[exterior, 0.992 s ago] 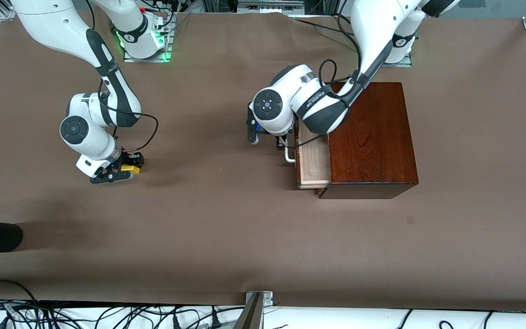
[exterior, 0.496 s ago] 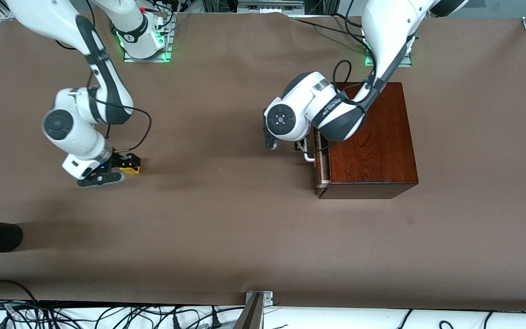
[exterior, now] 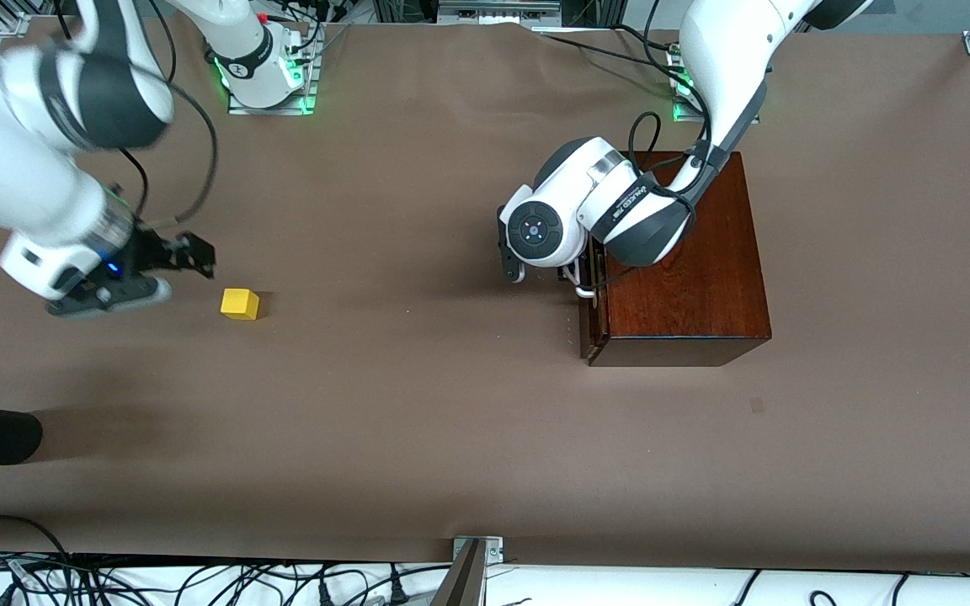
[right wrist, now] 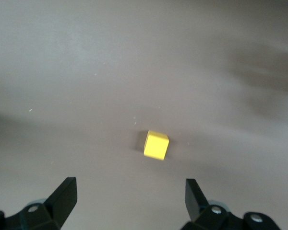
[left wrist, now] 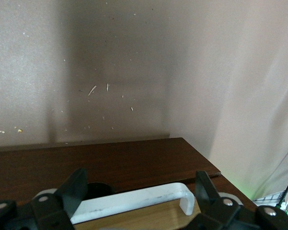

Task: Open drawer, take yellow block, close drawer
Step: 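Release the yellow cube on the table and raise the right gripper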

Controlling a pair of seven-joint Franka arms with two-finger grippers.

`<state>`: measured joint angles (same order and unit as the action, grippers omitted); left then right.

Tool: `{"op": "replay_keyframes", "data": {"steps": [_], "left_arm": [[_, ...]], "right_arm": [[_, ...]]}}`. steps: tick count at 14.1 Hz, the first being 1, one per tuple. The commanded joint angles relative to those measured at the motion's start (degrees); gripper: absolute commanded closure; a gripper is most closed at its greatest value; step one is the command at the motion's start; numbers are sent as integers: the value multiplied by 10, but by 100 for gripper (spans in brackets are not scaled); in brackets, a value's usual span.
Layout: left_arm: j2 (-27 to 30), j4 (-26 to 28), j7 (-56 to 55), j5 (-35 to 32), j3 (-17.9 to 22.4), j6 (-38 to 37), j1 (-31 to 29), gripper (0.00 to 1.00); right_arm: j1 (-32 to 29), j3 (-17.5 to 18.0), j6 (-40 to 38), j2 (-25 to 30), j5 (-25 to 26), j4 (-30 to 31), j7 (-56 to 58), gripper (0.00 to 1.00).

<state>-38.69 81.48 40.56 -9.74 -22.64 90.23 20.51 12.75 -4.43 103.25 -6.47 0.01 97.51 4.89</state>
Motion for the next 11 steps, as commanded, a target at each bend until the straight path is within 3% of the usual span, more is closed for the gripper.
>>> {"op": "replay_keyframes", "data": {"steps": [1,4,11], "left_arm": [[19,11,3,-17,-1,-16,-5,0],[20,12,2,-17,-1,-28,-11,0],[52,-26,-49,5,-9,-23,-7,0]], "right_arm": [[-6,4,-58,50,-6,-6,14,0],[-7,0,-93,45,-6,-54,26,0],[-8,-1,-89,37,1,-72,25,0]]}}
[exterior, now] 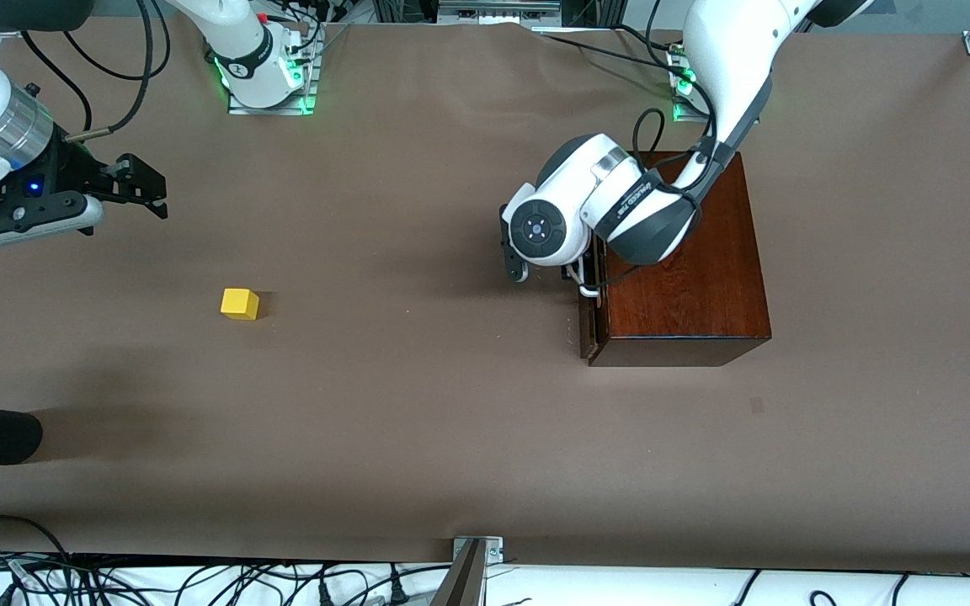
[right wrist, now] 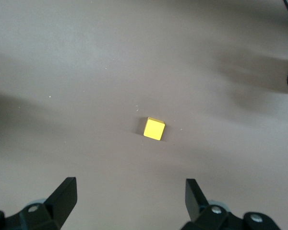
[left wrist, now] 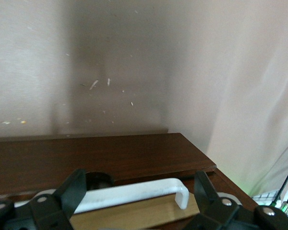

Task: Open drawer, take yellow block, close drawer
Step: 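Press the drawer fully closed with the left gripper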

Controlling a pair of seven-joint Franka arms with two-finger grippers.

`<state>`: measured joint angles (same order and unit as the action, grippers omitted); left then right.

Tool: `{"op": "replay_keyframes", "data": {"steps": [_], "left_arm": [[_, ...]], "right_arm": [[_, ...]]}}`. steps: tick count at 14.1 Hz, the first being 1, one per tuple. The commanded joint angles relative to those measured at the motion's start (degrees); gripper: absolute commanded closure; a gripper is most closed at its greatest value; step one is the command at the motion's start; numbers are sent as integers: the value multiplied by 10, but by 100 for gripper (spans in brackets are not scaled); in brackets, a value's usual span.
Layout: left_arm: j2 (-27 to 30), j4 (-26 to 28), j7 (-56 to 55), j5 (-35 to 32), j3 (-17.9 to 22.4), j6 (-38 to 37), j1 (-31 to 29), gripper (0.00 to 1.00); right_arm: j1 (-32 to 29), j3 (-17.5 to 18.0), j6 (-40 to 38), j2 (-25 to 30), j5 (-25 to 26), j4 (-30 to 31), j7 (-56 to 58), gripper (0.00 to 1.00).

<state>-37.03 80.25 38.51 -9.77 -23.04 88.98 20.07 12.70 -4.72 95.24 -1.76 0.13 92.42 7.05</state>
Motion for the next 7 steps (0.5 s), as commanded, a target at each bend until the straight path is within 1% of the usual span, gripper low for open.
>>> {"op": "replay_keyframes", "data": {"steps": [1,2,4,6,7], "left_arm": [[49,-24,-44,9,-4,-11,-6,0],[67,-38,-48,9,-2,-13,-9,0],[90,-65,-48,8,-6,-24,-50,0],[115,-93,-48,5,2,-75,-75,0],[117,-116,-48,5,6,-90,-91,0]], "right_arm": [[-9,1,-8,-16,2,-25,9,0],[-9,1,-10,-18,1,-32,9,0],[-7,2,-10,-18,5,-38,10,0],[-7,2,-10,-19,17,-44,14,0],[-4,4,-11,-18,20,-44,13,0]]}}
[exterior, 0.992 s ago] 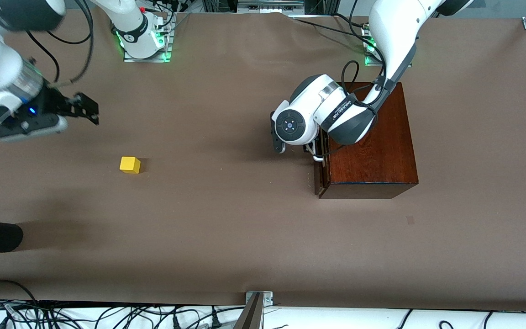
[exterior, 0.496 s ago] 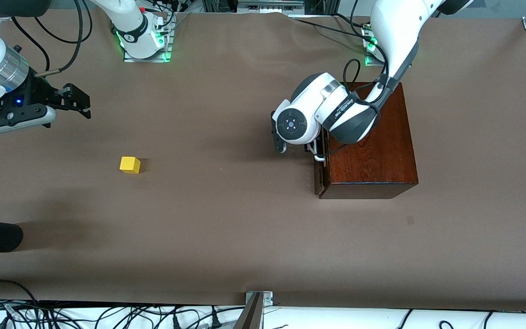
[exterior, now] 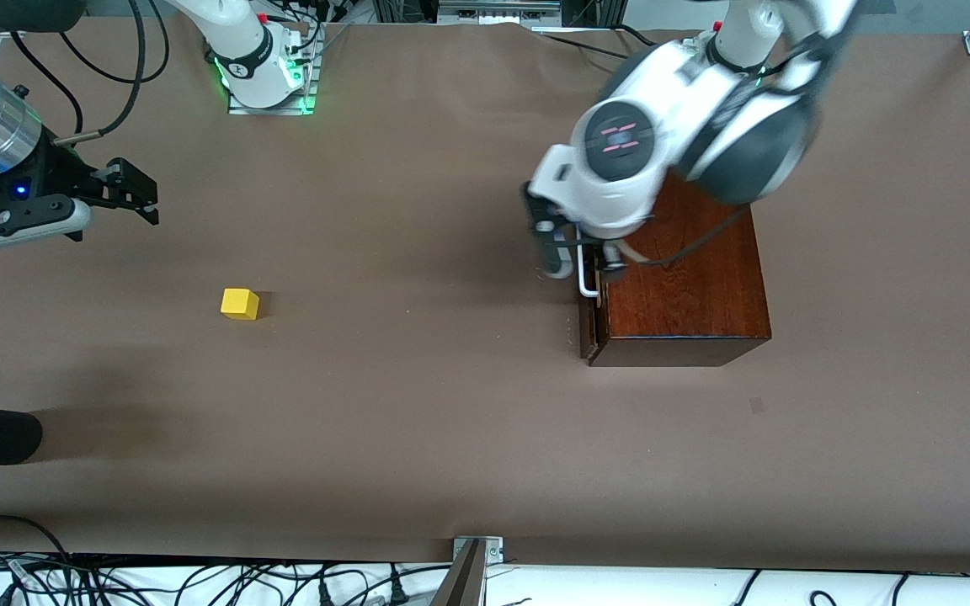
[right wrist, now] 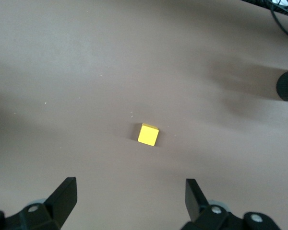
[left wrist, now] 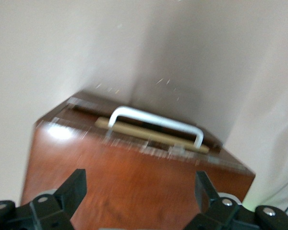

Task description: Open drawer, take yellow block, close drawer

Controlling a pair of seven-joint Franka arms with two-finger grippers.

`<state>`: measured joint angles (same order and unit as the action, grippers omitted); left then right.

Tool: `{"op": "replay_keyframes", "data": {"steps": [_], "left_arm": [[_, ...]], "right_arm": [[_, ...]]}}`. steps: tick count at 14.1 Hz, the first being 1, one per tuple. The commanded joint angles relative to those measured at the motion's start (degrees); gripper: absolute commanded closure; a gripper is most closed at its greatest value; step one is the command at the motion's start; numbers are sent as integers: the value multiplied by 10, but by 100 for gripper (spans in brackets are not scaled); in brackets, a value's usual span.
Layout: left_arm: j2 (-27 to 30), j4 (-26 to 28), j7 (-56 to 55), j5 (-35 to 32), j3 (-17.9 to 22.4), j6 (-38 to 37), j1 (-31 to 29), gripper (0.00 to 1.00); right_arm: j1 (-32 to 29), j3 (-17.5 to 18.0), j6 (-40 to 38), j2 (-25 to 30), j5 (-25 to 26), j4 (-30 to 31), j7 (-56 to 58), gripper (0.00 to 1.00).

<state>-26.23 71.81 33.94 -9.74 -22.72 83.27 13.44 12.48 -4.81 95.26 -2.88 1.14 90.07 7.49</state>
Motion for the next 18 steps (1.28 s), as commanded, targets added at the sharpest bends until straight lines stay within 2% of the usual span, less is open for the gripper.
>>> {"op": "replay_keyframes", "data": {"steps": [1,3,4,6,8,10,14,17,18], "left_arm": [[24,-33,-4,5,23,-30,-33,0],[41,-17,-1,12,71,22,-40,0],[70,14,-5,16,94,63,-40,0],[126,88,-42,16,115,136,-46,0],[165,124,-119,21,137,138,-50,0],[207,164,-185,62,164,132,-63,0],[240,199,-217,96,237,96,-67,0],[265,222,-359,97,240,81,-66,0],[266,222,-374,97,240,81,-66,0]], "right_arm": [[0,8,-15,-6,11,-21,9,0],[0,8,-15,-6,10,-21,9,0],[0,8,-15,-6,10,-21,9,0],[0,8,-15,-6,11,-21,9,0],[0,8,-16,-6,11,-21,9,0],[0,8,-13,-6,12,-21,9,0],[2,9,-16,-6,18,-20,9,0],[2,9,-17,-6,18,-20,9,0],[2,8,-17,-6,18,-20,9,0]]}}
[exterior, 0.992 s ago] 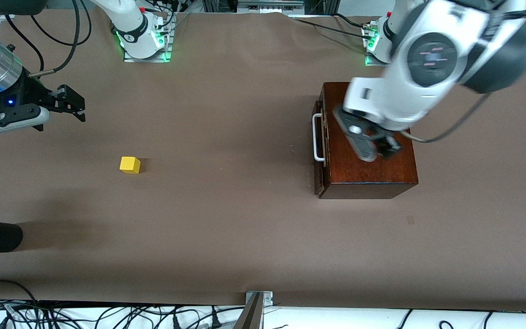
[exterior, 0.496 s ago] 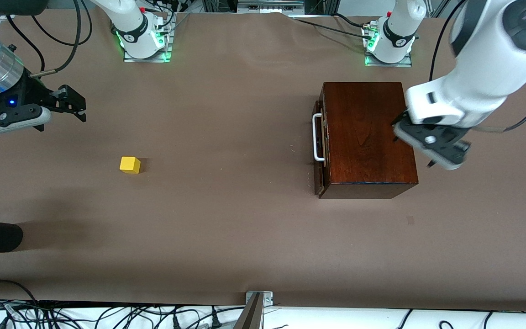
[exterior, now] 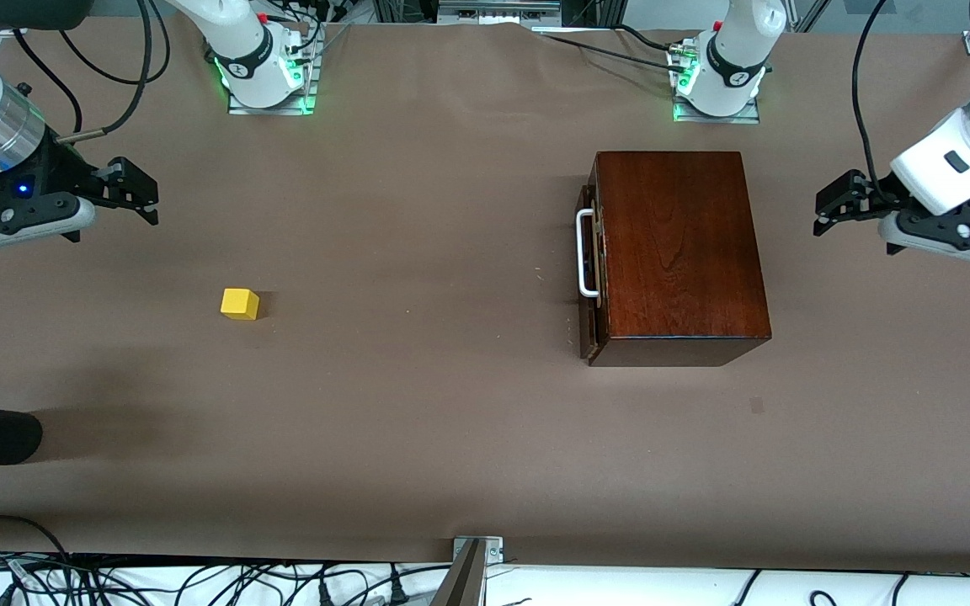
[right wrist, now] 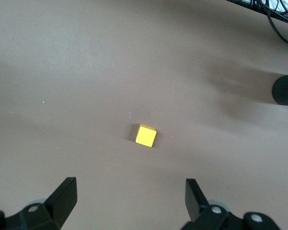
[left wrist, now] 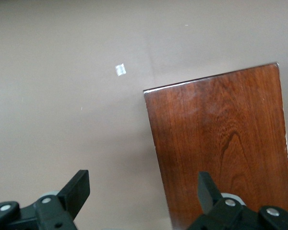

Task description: Open drawer, take yellow block, close drawer

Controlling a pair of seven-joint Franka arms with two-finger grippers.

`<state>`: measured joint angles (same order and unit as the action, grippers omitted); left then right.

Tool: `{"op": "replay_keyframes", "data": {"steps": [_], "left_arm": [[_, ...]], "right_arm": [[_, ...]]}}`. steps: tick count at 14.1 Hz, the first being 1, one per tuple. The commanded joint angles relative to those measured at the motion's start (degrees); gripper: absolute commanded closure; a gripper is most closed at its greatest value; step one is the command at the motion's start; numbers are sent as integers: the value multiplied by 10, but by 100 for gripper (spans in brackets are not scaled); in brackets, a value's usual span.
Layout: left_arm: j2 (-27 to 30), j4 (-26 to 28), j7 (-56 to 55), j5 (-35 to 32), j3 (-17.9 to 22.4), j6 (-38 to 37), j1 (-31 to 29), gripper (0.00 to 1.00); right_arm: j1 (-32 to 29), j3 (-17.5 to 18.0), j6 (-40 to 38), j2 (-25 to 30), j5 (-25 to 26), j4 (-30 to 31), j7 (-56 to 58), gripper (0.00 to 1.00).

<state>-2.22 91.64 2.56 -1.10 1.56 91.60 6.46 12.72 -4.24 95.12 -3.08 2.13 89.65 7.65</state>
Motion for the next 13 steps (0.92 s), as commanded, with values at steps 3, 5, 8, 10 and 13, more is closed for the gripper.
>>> {"op": "replay_keyframes", "data": {"steps": [3,5,8,10,13], "left_arm": [[27,28,-20,11,-2,-3,4,0],[28,33,-17,11,0,-6,4,0],[27,39,-18,21,4,-5,-5,0],[27,39,-19,31,3,-5,-27,0],[27,41,-19,30,4,-4,-26,0]], "right_arm": [[-1,3,-15,-4,8,-16,7,0],[-1,3,-15,-4,8,-16,7,0],[-1,3,-15,-4,7,-16,7,0],[0,3,-15,-4,7,-16,7,0],[0,3,-15,-4,7,-16,7,0]]}}
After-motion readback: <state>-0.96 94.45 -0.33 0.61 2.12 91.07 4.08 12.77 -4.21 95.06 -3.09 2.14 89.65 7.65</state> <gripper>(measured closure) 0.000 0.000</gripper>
